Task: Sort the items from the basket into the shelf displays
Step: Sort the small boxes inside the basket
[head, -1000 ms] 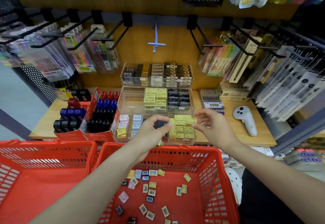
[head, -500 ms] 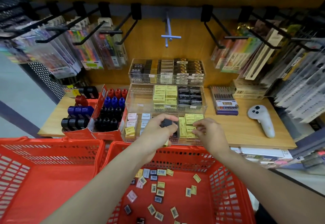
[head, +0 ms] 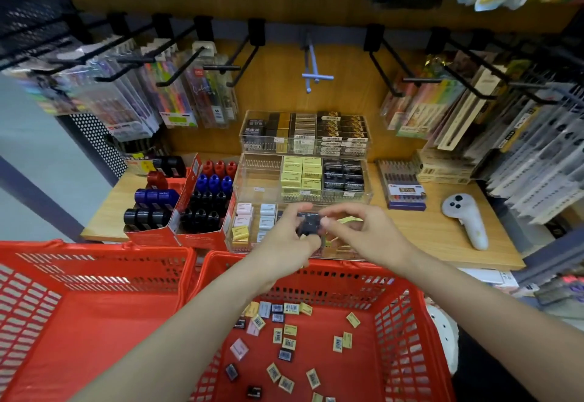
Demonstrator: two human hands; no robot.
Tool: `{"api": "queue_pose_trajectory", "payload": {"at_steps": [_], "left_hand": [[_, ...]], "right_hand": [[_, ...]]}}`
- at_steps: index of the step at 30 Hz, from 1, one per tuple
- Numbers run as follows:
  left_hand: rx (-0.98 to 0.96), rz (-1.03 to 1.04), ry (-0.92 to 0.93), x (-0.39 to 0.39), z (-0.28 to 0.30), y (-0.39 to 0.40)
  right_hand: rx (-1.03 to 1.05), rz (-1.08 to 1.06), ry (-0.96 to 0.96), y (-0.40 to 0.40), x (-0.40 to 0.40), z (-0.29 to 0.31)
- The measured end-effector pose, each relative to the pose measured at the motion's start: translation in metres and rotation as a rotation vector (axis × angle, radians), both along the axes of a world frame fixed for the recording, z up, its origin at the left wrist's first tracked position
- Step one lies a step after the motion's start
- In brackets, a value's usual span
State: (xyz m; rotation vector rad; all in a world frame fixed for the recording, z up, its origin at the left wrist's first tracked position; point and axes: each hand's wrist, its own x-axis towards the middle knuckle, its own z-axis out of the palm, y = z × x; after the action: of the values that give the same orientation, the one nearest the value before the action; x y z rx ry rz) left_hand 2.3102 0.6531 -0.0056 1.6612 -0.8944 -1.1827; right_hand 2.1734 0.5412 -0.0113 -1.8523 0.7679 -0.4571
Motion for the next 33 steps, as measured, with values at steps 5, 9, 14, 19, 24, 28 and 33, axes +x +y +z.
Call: {"api": "queue_pose_trajectory", "payload": {"at_steps": [5, 9, 14, 19, 24, 28, 33], "left_hand": [[-0.076, -0.131, -0.207, 0.006, 0.010, 0.013], [-0.099, -0.155, -0.221, 0.013, 0.017, 0.023], [-0.093, -0.191, -0.284, 0.021, 0.015, 0.031], [-0.174, -0.010, -0.329, 0.036, 0.016, 0.029], [-0.290, 0.037, -0.624, 0.040, 0.011, 0.031], [-0.327, 0.031, -0.726, 0.039, 0.009, 0.029], [-0.271, 0.182, -0.656, 0.050, 0.003, 0.025]], "right_hand": [[-0.185, 0.117, 0.076, 0.020, 0.004, 0.021], [-0.230, 0.133, 0.060, 0.029, 0.006, 0.026], [-0.158, 0.183, 0.123, 0.036, 0.019, 0.027], [0.656, -0.069, -0.211, 0.034, 0.028, 0.032], [0.716, -0.105, -0.208, 0.037, 0.035, 0.030], [0.708, -0.137, -0.224, 0.035, 0.036, 0.028], [0.599, -0.153, -0.146, 0.022, 0.022, 0.028]]}}
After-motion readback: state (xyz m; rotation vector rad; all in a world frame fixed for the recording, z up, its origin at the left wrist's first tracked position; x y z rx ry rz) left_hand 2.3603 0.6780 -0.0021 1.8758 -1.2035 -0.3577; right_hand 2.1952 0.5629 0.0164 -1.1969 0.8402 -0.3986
